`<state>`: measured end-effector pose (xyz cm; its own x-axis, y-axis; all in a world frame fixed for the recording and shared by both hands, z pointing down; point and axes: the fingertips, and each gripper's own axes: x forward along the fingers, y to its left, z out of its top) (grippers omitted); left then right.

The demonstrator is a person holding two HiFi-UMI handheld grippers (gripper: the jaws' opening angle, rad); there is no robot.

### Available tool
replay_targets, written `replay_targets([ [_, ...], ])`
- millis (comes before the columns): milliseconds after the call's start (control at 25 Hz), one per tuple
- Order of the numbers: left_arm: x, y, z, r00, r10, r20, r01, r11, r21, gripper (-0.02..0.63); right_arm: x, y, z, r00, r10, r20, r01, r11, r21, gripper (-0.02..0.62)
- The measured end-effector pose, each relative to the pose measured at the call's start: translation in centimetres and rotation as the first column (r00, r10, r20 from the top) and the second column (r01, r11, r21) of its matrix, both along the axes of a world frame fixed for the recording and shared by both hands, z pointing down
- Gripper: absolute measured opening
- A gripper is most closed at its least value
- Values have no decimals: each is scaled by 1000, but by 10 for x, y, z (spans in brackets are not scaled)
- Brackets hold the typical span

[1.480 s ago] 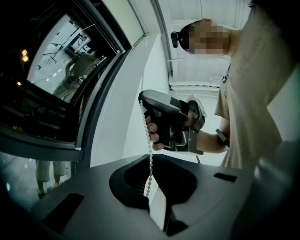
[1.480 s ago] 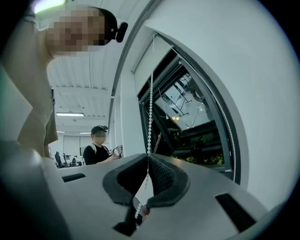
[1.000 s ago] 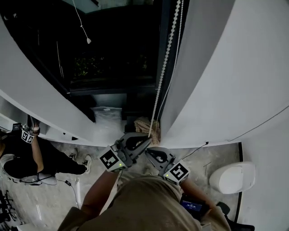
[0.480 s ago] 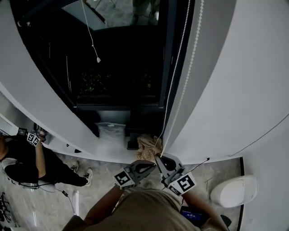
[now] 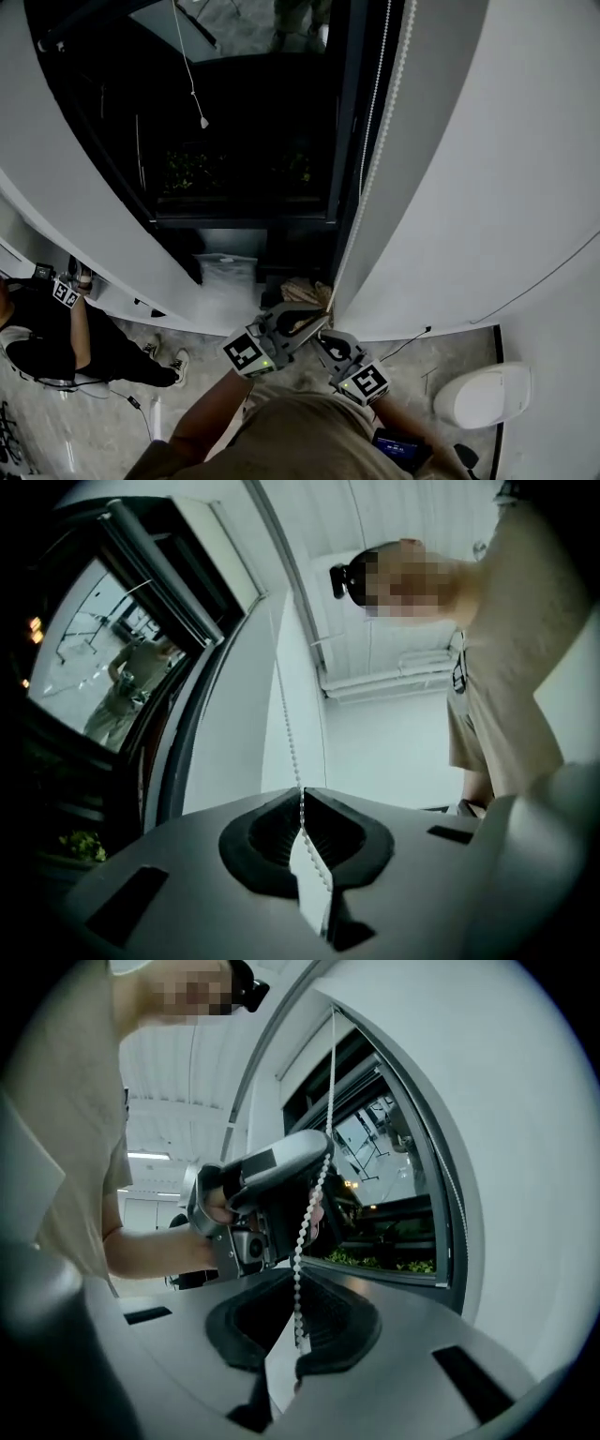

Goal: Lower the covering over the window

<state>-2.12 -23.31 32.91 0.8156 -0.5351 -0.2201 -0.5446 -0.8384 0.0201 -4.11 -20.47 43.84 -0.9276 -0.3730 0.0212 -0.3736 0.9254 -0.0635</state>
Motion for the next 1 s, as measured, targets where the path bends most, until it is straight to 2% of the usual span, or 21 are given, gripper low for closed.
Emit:
replay_targets([
  [40, -3, -1, 5, 1000, -21, -18, 21, 1000, -5, 26, 6, -1, -7, 999, 9, 43, -9, 1000, 7, 13],
  [120, -10, -5, 28, 998, -58, 7, 59, 998, -21, 26, 23, -8, -29, 988, 55, 147, -59, 998, 20, 180],
  [160, -12, -5, 45, 998, -61, 29, 62, 998, -33, 26, 32, -12, -39, 981, 80, 179, -87, 996, 30, 190],
  [280, -3, 6, 93, 995, -29, 97, 37, 996, -81, 26, 40, -15, -63, 976, 86, 200, -103, 992, 74, 190],
  [360, 9, 15, 110, 995, -6, 104, 19, 992, -127, 26, 35, -17, -75, 978, 83, 190, -102, 991, 89, 184],
  [440, 16, 21, 123, 996, 14, 93, -1, 990, -139, 26, 32, -23, -76, 981, 108, 162, -123, 989, 87, 123],
  [480, 17, 24, 127, 995, 23, 93, -11, 992, -129, 26, 32, -26, -74, 981, 120, 154, -134, 988, 79, 48],
  [520, 17, 27, 127, 995, 34, 90, -23, 992, -124, 26, 33, -29, -74, 979, 126, 161, -138, 988, 66, 20],
  [560, 16, 30, 123, 996, 51, 73, -41, 990, -133, 26, 34, -31, -74, 976, 127, 178, -138, 989, 50, 17],
  [640, 7, 33, 111, 996, 84, -12, -84, 984, -159, 31, 39, -32, -69, 972, 129, 198, -137, 990, 24, 15],
  [680, -3, 31, 102, 995, 82, -59, -90, 984, -152, 116, 39, -30, -60, 975, 124, 183, -128, 992, 8, 14],
  [720, -12, 26, 89, 994, 69, -89, -81, 988, -132, 170, 36, -27, -46, 983, 112, 145, -111, 994, -15, 14],
  [840, -13, 9, 41, 995, 54, -89, -60, 996, -63, 172, 24, -17, -9, 998, 54, 26, -52, 996, -68, 14],
  [960, 4, -7, 14, 996, 44, -80, -48, 998, -51, 170, 16, -13, -7, 1000, 23, -1, -23, 999, -25, 14],
  [1000, 6, -11, 13, 997, 27, -75, -31, 998, -53, 51, 15, -11, -8, 1000, 10, 4, -10, 1000, -12, 15],
])
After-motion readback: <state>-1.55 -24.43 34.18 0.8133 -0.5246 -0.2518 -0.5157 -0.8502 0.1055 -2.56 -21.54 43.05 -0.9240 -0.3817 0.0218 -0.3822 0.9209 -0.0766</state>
